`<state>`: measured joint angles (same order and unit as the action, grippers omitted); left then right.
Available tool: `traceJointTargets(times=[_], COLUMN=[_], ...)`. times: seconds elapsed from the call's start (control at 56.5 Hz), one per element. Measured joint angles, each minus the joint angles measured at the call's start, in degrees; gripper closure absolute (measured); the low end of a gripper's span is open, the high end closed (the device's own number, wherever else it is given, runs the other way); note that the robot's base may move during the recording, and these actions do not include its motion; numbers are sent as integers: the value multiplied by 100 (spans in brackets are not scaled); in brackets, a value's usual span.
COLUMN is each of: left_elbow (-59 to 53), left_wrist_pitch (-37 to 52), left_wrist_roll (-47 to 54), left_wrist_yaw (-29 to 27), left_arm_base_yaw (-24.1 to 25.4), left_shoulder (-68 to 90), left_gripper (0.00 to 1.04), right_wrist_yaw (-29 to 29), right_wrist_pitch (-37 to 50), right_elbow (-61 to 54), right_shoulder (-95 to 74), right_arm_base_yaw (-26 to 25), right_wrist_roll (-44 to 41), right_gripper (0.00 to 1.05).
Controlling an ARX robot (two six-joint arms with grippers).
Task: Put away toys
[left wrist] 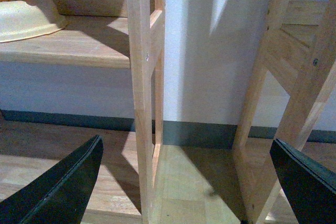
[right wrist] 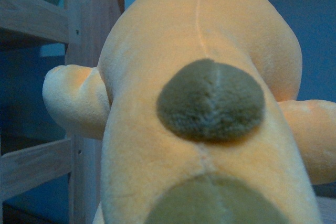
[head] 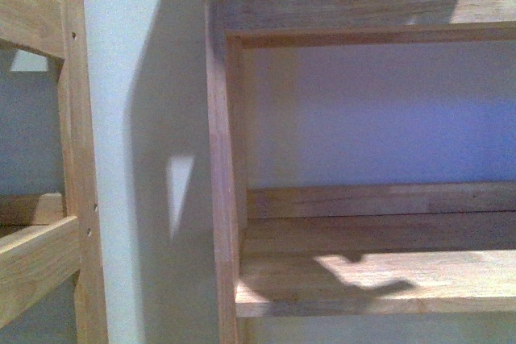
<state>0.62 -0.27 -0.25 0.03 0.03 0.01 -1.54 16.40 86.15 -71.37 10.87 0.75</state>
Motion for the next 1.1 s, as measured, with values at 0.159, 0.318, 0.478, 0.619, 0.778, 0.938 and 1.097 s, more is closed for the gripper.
traceJointTargets(times=[0.159,0.318,0.478,0.619,0.778,0.938,1.097], left_elbow=[0,0,0,0,0,0,0], left_wrist_pitch=[0,0,0,0,0,0,0], left_wrist_roll=[0,0,0,0,0,0,0], left_wrist_yaw=[0,0,0,0,0,0,0], left_arm_base_yaw=[0,0,0,0,0,0,0], left_shoulder=[0,0,0,0,0,0,0], left_gripper=[6,6,6,6,6,6,6], right_wrist_yaw=[-48,-149,-61,264,417,601,804], right_wrist_pitch=[-188,-415,-706,-1172,-1552,-1838,-2127], right_elbow=[673,1309,1906,2490,2957,3064,3104], right_shoulder=[-525,-1029,-1440,-1784,-2142,-2286,-2385], right_arm_base_yaw=[-140,-280,-363,-404,-483,-597,-649], right_wrist_roll=[472,776,981,1373,2293,2774,2813], right_gripper=[86,86,86,86,86,86,86])
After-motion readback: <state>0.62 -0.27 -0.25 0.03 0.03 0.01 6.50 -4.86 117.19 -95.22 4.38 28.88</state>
